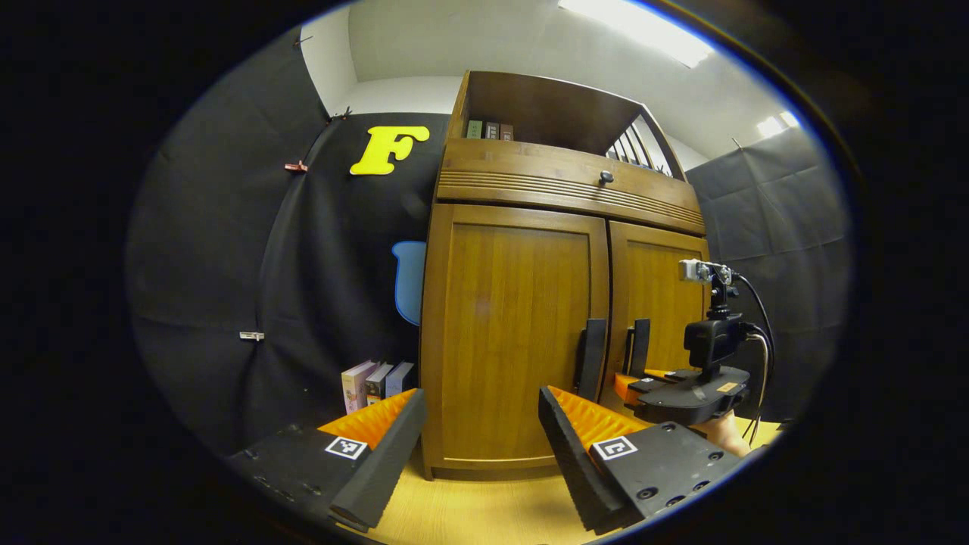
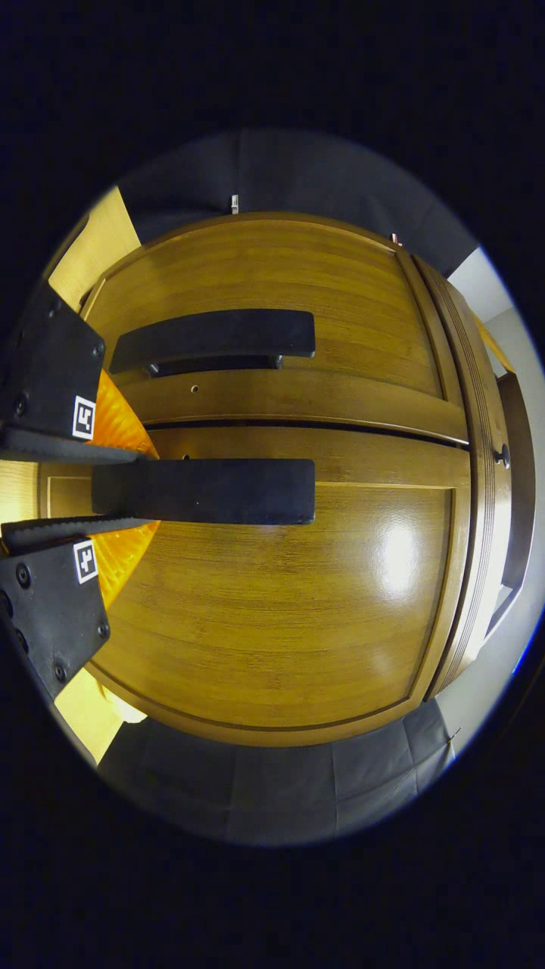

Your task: Open the right door of the double-door shoe cabinet with the right hand, and open the left door with the left hand.

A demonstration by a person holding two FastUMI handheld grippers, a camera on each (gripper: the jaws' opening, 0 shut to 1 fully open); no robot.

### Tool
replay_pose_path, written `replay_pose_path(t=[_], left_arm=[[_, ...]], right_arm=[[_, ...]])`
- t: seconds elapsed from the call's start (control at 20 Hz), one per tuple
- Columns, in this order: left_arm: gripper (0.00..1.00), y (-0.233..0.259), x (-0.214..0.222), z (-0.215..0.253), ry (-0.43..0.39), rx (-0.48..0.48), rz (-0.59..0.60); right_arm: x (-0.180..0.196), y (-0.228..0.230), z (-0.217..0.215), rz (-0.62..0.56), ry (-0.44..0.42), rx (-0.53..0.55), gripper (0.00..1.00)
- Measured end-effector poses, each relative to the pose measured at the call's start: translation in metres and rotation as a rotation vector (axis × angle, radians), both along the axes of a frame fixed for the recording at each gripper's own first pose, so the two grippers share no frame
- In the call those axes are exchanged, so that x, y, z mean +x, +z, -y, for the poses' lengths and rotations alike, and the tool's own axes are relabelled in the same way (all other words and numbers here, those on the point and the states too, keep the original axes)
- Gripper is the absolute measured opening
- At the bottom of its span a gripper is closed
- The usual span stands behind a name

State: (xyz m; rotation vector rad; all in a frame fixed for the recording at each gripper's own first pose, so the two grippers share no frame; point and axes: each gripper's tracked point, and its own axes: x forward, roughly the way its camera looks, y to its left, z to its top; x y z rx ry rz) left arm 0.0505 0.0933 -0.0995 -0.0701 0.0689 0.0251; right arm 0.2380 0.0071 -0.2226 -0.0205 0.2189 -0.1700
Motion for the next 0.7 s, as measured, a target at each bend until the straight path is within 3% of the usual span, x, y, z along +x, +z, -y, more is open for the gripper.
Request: replay_pose_path(t=[0.1, 0.15, 0.2, 0.25, 0.4, 0.55, 0.7], left_arm=[[0.93, -0.001, -0.003, -0.009, 0.044, 0.027, -0.006], [0.93, 0.000, -0.004, -0.012, 0.063, 0.035, -0.007], [0.93, 0.002, -0.005, -0.013, 0.076, 0.036, -0.006], [0.93, 0.004, -0.007, -0.011, 0.080, 0.031, -0.005], [0.92, 0.012, -0.016, 0.000, 0.073, 0.014, 0.000], [0.88, 0.020, -0.024, 0.008, 0.080, 0.031, 0.007], [0.92, 0.031, -0.035, 0.020, 0.087, 0.048, 0.017]], right_arm=[[-0.004, 0.002, 0.001, -0.008, 0.010, -0.021, 0.34], [-0.008, 0.003, 0.001, -0.009, 0.016, -0.022, 0.29], [-0.012, 0.004, 0.001, -0.013, 0.024, -0.017, 0.34], [-0.016, 0.004, 0.000, -0.017, 0.034, -0.008, 0.38], [-0.027, 0.009, -0.001, -0.026, 0.069, 0.002, 0.34], [-0.045, 0.013, 0.000, -0.030, 0.097, 0.006, 0.38], [-0.067, 0.018, 0.005, -0.032, 0.126, 0.016, 0.34]])
